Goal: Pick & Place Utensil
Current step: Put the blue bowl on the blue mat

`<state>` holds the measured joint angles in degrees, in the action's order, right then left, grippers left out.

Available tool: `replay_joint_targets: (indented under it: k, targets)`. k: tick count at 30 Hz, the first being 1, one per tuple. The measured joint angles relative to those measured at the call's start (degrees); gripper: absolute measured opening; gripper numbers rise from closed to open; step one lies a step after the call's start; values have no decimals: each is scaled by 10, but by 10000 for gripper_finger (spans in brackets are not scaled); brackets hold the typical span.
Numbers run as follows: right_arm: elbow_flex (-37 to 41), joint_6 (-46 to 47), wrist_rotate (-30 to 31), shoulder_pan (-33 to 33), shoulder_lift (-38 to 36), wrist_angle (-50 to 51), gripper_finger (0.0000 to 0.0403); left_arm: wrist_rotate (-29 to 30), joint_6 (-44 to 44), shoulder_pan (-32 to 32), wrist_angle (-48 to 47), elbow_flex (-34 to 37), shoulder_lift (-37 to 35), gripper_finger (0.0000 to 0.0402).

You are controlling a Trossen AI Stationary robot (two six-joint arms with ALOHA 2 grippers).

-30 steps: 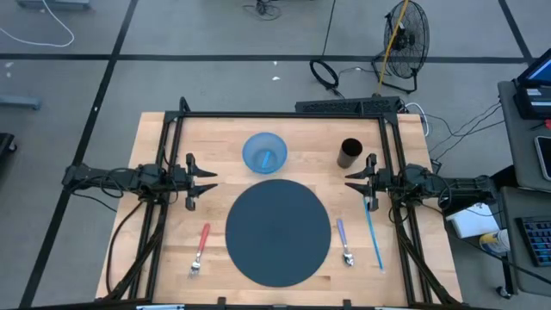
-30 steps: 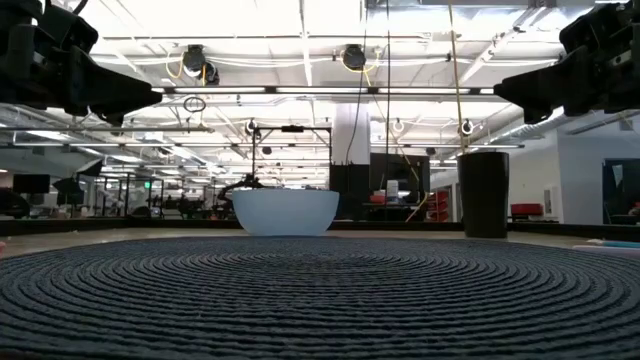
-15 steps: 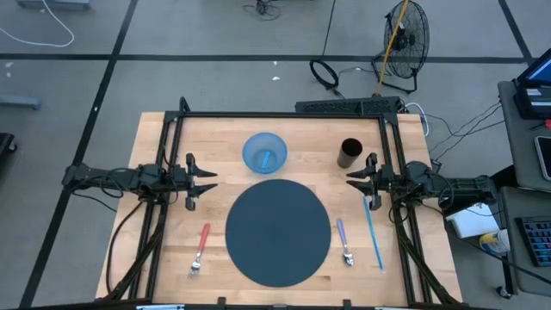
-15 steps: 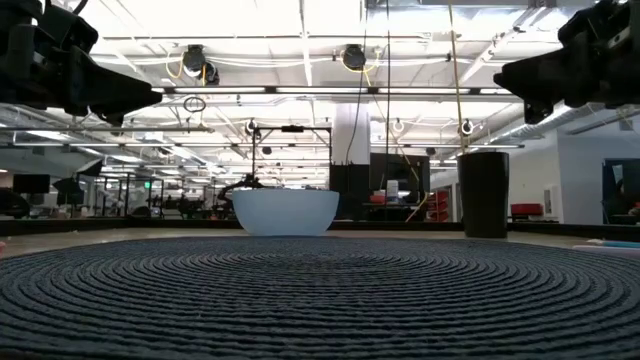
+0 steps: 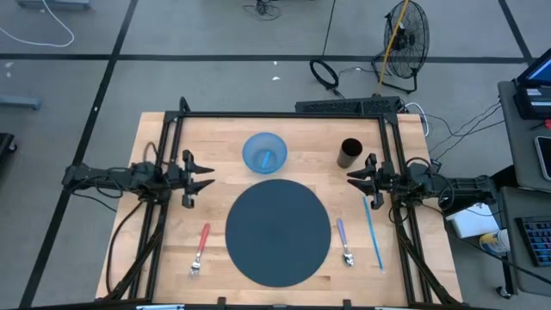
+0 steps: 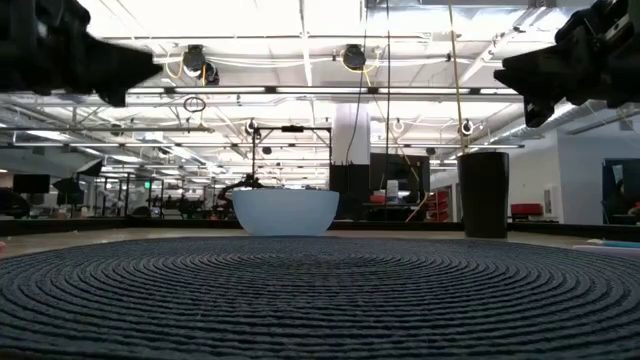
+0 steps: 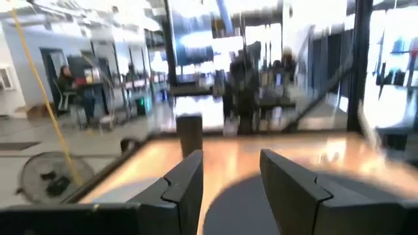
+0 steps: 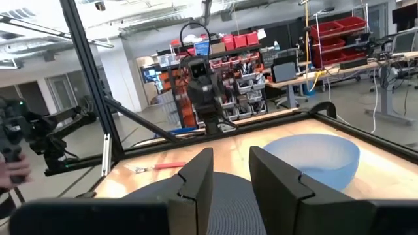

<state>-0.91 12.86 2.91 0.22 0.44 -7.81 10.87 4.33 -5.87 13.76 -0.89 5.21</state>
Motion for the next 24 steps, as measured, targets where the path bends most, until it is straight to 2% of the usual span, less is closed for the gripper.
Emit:
replay_joint_targets:
  k: [7, 11, 16, 21, 24]
  targets:
    - [0, 5, 0, 0, 3, 14, 93, -3, -103, 0, 94, 0, 0, 159]
    - [0, 45, -3, 0, 3, 14, 93, 4, -77, 0, 82, 0, 0, 159]
    - [0, 45, -58, 0, 3, -15, 93, 22, -85, 2, 73, 0, 4, 159]
    - [-1, 18, -91, 0, 6, -86, 93, -34, -85, 10, 66, 0, 46, 159]
    - [-8, -5, -97, 0, 18, -98, 93, -34, -86, 14, 71, 0, 80, 159]
